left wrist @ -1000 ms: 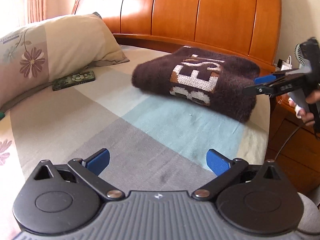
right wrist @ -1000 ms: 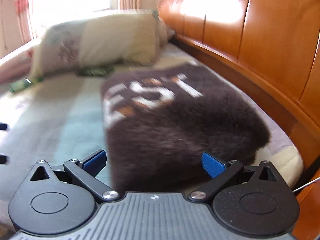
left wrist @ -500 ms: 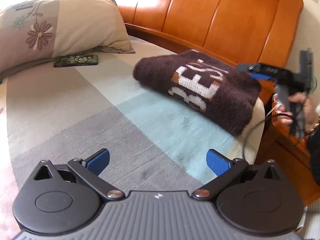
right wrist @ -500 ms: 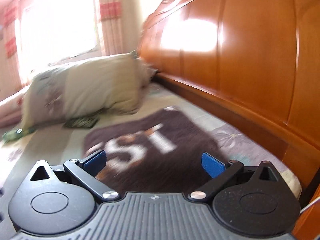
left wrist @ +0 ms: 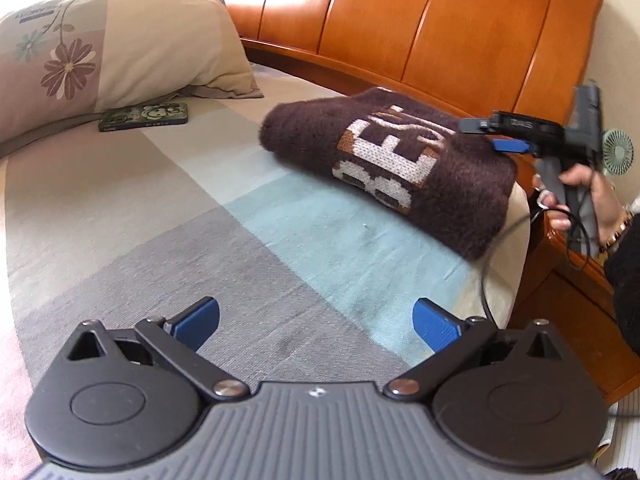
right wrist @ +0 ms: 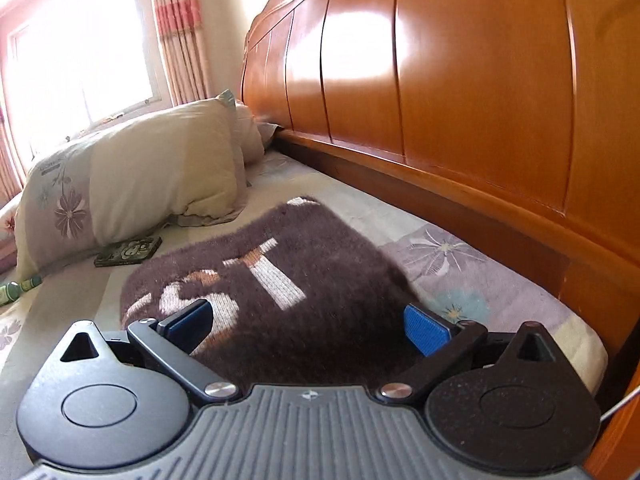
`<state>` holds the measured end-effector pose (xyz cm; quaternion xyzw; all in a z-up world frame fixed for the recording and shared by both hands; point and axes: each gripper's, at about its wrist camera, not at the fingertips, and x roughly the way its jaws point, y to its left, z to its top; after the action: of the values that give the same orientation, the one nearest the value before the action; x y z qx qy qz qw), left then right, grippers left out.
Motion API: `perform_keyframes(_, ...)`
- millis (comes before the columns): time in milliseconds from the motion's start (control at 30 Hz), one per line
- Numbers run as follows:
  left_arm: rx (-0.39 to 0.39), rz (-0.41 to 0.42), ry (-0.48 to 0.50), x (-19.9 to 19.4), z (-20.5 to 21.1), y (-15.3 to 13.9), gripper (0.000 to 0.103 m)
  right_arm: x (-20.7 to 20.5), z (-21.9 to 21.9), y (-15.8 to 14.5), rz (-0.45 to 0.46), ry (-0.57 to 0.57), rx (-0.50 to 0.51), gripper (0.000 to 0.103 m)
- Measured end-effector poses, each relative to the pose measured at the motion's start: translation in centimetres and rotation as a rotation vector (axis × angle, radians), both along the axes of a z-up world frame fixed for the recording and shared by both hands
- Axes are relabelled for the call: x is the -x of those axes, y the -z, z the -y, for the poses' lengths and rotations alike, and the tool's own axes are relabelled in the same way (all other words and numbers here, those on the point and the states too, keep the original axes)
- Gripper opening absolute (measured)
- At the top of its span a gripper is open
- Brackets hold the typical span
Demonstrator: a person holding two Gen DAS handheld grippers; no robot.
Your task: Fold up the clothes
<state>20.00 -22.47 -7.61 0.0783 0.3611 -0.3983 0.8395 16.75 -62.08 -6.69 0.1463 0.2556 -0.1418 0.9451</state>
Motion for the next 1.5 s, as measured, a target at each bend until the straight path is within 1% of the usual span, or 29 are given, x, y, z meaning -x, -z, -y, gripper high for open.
perform_keyframes(33, -0.001, 0.006, 0.010, 0.2, 0.0, -0.1, 0.102, -0.6, 0.3, 0.7, -0.033, 0.014, -0.006, 0.103)
perform_keyframes(133, 0.001, 0.019, 0.025, 0.6, -0.2, -0.6, 0.102, -0.2, 0.6, 0.9, -0.043, 0.041, -0.037, 0.103)
perform_keyframes(233, 0.005, 0.030, 0.012, 0.6, -0.4, -1.1, 0.102, 1.4, -1.1, -0.9, -0.027, 0.043, -0.055, 0.103)
perform_keyframes(400, 0.008, 0.072, -0.021, 1.0, -1.2, -2.3, 0.102, 3.8, -6.7, -2.2, 0.011, -0.126, -0.065, 0.103)
perform_keyframes(467, 0.019, 0.074, -0.020, 1.3, -1.7, -2.8, 0.102, 3.8, -8.5, -1.8, 0.018, -0.203, -0.096, 0.103)
perform_keyframes(500, 0.018, 0.073, -0.022, 1.4, -1.9, -3.0, 0.102, 3.5, -9.2, -1.3, 0.005, -0.232, -0.114, 0.103)
perform_keyframes(567, 0.014, 0.072, -0.024, 1.6, -2.2, -3.5, 0.102, 2.9, -9.9, -0.1, -0.077, -0.213, -0.155, 0.103)
perform_keyframes(700, 0.001, 0.125, -0.028, 2.7, -2.5, -4.4, 0.102, 5.2, -11.8, -1.1, -0.110, -0.140, -0.168, 0.103)
perform_keyframes(800, 0.007, 0.126, -0.018, 3.2, -2.3, -4.8, 0.102, 7.0, -13.3, -1.9, -0.130, -0.085, -0.176, 0.103)
perform_keyframes(933, 0.028, 0.117, -0.016, 4.2, -1.9, -5.4, 0.102, 10.0, -16.4, -3.5, -0.194, -0.007, -0.052, 0.103)
perform_keyframes(1100, 0.011, 0.122, -0.015, 5.2, -0.8, -6.1, 0.102, 12.3, -19.1, -4.8, -0.236, 0.025, 0.031, 0.103)
perform_keyframes(1233, 0.029, 0.191, -0.005, 6.7, -0.3, -7.2, 0.102, 13.5, -20.2, -5.7, -0.229, 0.029, 0.036, 0.103)
perform_keyframes(1367, 0.031, 0.219, 0.026, 8.0, 0.5, -8.0, 0.102, 14.6, -20.7, -6.5, -0.211, 0.030, 0.030, 0.103)
perform_keyframes(1433, 0.038, 0.219, 0.018, 8.5, 0.8, -8.4, 0.102, 15.1, -21.0, -6.9, -0.203, 0.026, 0.028, 0.103)
perform_keyframes(1500, 0.055, 0.192, 0.021, 8.8, 0.8, -8.7, 0.102, 15.7, -21.2, -7.2, -0.194, 0.023, 0.031, 0.103)
